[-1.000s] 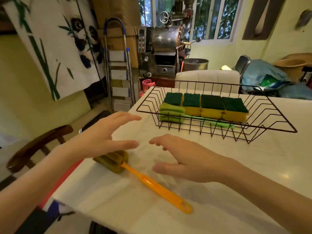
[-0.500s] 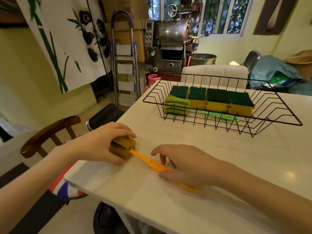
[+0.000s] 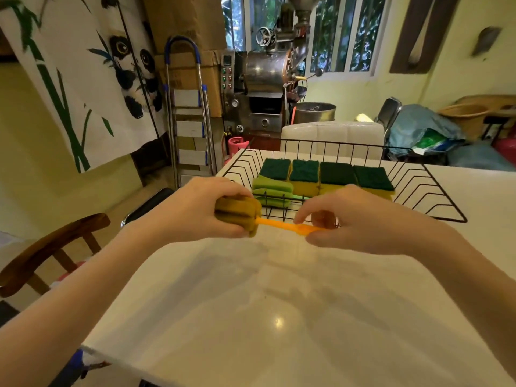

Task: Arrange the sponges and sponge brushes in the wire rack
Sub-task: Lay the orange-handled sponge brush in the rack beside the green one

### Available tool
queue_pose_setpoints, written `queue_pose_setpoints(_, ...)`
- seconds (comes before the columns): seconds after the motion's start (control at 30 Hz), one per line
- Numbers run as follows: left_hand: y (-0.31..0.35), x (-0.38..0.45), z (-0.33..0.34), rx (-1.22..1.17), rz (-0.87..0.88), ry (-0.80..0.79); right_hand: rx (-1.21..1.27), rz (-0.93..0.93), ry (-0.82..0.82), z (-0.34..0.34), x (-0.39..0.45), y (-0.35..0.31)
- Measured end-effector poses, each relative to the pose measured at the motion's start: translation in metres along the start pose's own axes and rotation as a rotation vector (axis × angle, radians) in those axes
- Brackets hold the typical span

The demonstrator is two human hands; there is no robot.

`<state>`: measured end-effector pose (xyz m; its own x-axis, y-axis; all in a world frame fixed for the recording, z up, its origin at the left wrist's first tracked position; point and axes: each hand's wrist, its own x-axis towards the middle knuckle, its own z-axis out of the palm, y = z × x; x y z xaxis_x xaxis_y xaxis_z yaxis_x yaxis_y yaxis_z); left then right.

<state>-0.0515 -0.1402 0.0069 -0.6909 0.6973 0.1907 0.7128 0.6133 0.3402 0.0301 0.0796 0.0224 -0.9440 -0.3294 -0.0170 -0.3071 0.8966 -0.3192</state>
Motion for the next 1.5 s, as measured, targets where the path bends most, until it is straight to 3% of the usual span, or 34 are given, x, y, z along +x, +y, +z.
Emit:
queue_pose_setpoints(0.2, 0.016, 0.057, 0.000, -0.097, 0.061, 0.131, 0.056, 0.067, 0.262, -0.031, -0.008, 0.034)
queue_pose_setpoints(0.33, 0.018, 0.097, 0.010, -0.148, 0.067, 0.139, 0.064, 0.157, 0.394, -0.038, -0.005, 0.061)
queue_pose_setpoints(0.77, 0.036, 0.166, 0.042, -0.145, 0.190, 0.245, 0.112, 0.293, 0.481, -0.034, 0.012, 0.113)
queue_pose_setpoints(0.83, 0.036, 0.168, 0.037, -0.257, 0.153, 0.328, 0.160, 0.278, 0.584, -0.041, 0.007, 0.116)
queue_pose_setpoints(0.9, 0.039, 0.167, 0.031, -0.528, 0.092, 0.356, 0.314, 0.236, 0.723, -0.049, 0.002, 0.118)
queue_pose_setpoints(1.0, 0.049, 0.163, 0.029, -0.883, 0.040, 0.183, 0.735, 0.169, 0.909, -0.052, 0.002, 0.116)
queue_pose_setpoints(1.13, 0.069, 0.167, 0.051, -0.837, 0.060, -0.205, 1.318, 0.138, 0.955, -0.039, 0.014, 0.103)
queue_pose_setpoints(1.2, 0.073, 0.165, 0.055, -0.968, -0.014, -0.321, 1.464, 0.124, 0.944, -0.033, 0.018, 0.098)
queue_pose_setpoints(1.4, 0.063, 0.159, 0.046, -0.969, -0.010, -0.256, 1.401, 0.155, 0.936, -0.026, 0.022, 0.095)
queue_pose_setpoints(1.5, 0.054, 0.161, 0.039, -0.863, -0.007, -0.205, 1.078, 0.344, 0.717, -0.033, 0.019, 0.094)
